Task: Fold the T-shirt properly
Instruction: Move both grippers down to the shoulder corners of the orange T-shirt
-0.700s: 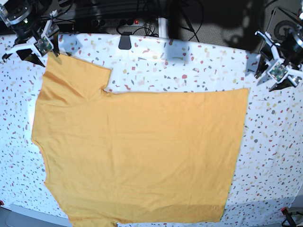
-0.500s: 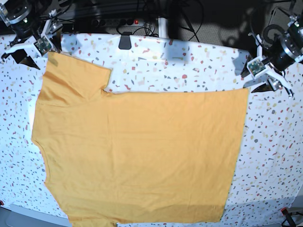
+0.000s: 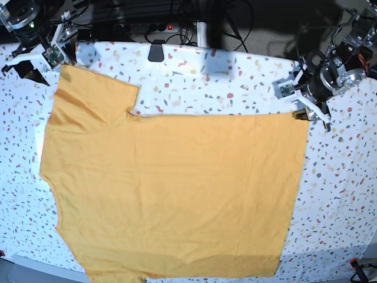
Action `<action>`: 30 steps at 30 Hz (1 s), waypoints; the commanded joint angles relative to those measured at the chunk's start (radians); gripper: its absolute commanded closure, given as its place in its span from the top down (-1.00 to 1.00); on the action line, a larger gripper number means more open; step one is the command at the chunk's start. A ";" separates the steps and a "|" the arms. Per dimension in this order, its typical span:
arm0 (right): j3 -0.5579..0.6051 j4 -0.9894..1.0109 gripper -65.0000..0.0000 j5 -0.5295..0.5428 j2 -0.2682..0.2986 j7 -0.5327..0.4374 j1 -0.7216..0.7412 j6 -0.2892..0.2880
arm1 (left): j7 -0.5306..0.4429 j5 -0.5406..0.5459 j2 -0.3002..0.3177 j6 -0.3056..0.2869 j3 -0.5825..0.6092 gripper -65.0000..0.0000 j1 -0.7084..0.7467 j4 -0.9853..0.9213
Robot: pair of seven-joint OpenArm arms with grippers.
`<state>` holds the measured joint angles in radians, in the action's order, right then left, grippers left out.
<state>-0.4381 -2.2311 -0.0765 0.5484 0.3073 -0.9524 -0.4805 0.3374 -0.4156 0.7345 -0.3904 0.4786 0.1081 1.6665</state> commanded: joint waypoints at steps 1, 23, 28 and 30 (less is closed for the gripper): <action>-0.008 -0.014 0.28 0.001 0.008 -0.019 -0.006 0.010 | 0.006 -0.006 0.016 0.006 0.008 -0.09 -0.028 -0.008; 0.001 0.033 0.28 -0.100 0.008 -0.019 -0.006 -0.016 | 0.005 -0.039 -0.014 0.010 0.088 -1.00 -0.127 -0.116; 0.027 0.095 0.28 -0.267 0.010 -0.082 -0.006 -0.032 | 0.005 -0.040 -0.014 0.010 0.088 -1.00 -0.127 -0.116; 0.032 0.118 0.28 -0.297 0.011 -0.145 -0.005 -0.032 | 0.001 -0.040 -0.014 0.010 0.088 -1.00 -0.127 -0.115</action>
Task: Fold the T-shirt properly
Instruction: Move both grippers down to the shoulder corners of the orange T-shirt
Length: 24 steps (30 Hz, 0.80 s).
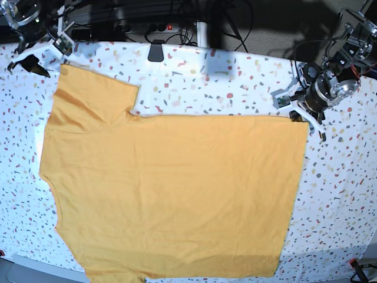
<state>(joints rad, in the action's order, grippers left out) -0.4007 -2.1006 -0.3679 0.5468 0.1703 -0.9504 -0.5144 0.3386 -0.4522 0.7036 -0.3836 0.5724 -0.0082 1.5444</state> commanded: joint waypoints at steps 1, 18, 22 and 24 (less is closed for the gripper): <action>-0.002 0.000 0.28 -0.014 0.013 -0.024 0.000 0.001 | -0.003 -0.003 0.017 0.003 -0.006 -1.00 -0.011 0.008; 0.277 0.339 0.28 -0.180 0.013 -0.031 0.288 0.051 | -0.002 0.000 0.016 0.003 -0.006 -1.00 -0.011 0.056; 0.293 0.368 0.28 -0.180 0.013 -0.024 0.335 0.063 | -0.003 0.000 0.017 0.003 -0.006 -1.00 -0.011 0.056; 0.293 0.391 0.28 -0.179 0.012 -0.024 0.357 0.062 | -0.003 0.000 0.017 0.003 -0.006 -1.00 -0.011 0.056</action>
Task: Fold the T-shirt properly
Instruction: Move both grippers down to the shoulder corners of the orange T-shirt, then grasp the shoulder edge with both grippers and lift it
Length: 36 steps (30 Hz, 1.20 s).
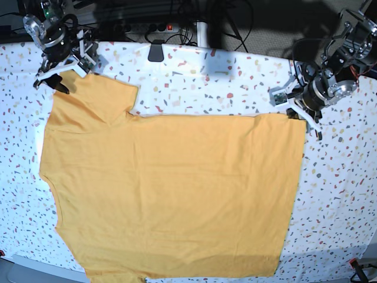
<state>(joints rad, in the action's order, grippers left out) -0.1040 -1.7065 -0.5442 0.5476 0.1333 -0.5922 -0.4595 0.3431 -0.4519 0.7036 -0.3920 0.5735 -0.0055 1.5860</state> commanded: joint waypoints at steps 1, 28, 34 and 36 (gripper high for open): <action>-0.004 0.011 0.28 -0.003 0.012 0.013 0.010 0.007 | -0.007 0.000 0.017 0.012 -0.007 -1.00 -0.014 0.015; 0.045 -0.119 -1.00 0.198 0.018 0.228 0.050 -0.051 | -0.060 -0.001 0.017 0.015 -0.007 -1.00 -0.014 0.015; 0.045 -0.169 -1.00 0.216 0.018 0.251 0.120 -0.033 | -0.060 -0.001 0.018 0.190 -0.007 -1.00 -0.014 0.015; 0.045 -0.169 -1.00 0.222 0.018 0.259 0.142 -0.032 | -0.061 -0.001 0.017 0.277 -0.008 -1.00 -0.014 0.015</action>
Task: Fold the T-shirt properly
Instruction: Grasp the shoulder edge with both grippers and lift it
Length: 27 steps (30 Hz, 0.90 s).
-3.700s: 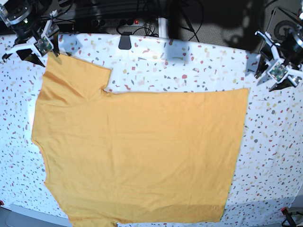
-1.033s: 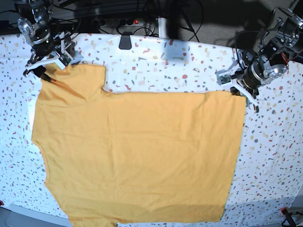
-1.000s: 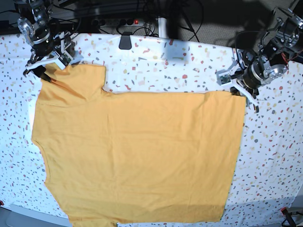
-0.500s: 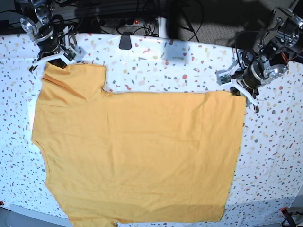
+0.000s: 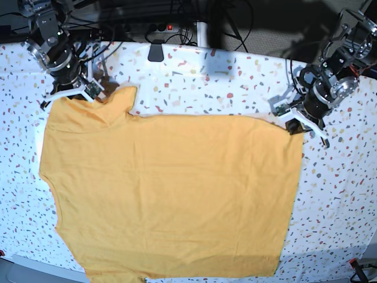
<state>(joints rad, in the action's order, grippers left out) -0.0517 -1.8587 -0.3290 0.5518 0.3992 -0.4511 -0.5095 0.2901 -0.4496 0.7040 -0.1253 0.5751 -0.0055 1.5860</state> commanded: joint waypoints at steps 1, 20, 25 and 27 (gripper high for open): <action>-0.007 -0.017 -1.00 0.030 0.013 0.007 0.012 0.023 | -0.008 -0.003 0.017 0.045 -0.010 -1.00 -0.015 0.015; 0.011 0.159 -1.00 0.262 0.005 0.046 0.409 0.029 | 0.053 0.143 -0.084 0.080 -0.010 -1.00 -0.204 -0.010; 0.047 0.284 -1.00 0.262 0.005 0.032 0.533 0.029 | 0.053 0.145 -0.134 0.080 -0.010 -1.00 -0.279 -0.131; 0.064 0.344 -1.00 0.262 0.005 0.028 0.588 0.029 | 0.052 0.146 -0.157 0.080 -0.010 -1.00 -0.314 -0.201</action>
<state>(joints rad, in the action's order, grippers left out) 0.0196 -1.4986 -0.0639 0.5404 0.4461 0.1165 -0.4877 0.3481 -0.2939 0.5343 -0.0624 0.5751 -0.2947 1.3705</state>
